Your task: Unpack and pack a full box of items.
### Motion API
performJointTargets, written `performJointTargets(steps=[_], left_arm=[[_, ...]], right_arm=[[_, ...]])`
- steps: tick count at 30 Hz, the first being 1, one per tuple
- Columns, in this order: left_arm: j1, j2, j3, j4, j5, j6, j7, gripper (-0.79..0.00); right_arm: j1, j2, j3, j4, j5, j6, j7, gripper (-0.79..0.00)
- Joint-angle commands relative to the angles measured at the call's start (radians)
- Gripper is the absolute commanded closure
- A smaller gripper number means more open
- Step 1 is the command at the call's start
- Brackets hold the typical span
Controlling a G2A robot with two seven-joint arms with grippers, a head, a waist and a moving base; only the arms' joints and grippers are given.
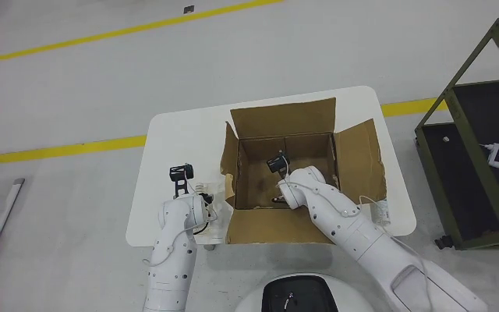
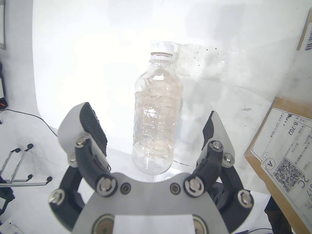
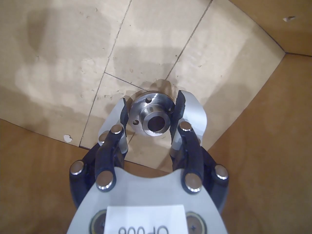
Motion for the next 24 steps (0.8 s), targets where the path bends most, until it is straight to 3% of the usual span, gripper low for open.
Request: performJointTargets(steps=[1, 10, 19, 24], left_arm=[[0.000, 0.000, 0.000, 0.000, 0.000, 0.000, 0.000, -0.785], [0.000, 0.000, 0.000, 0.000, 0.000, 0.000, 0.000, -0.785], [0.000, 0.000, 0.000, 0.000, 0.000, 0.000, 0.000, -0.785], [0.000, 0.000, 0.000, 0.000, 0.000, 0.000, 0.000, -0.785]], right_arm=[[0.003, -0.003, -0.001, 0.007, -0.001, -0.002, -0.001, -0.369], [0.007, -0.011, 0.012, -0.001, -0.002, -0.011, -0.004, -0.292], [-0.005, -0.011, 0.030, -0.013, -0.027, -0.015, 0.007, -0.357], [-0.010, -0.014, 0.028, -0.014, -0.045, -0.022, 0.017, -0.351]])
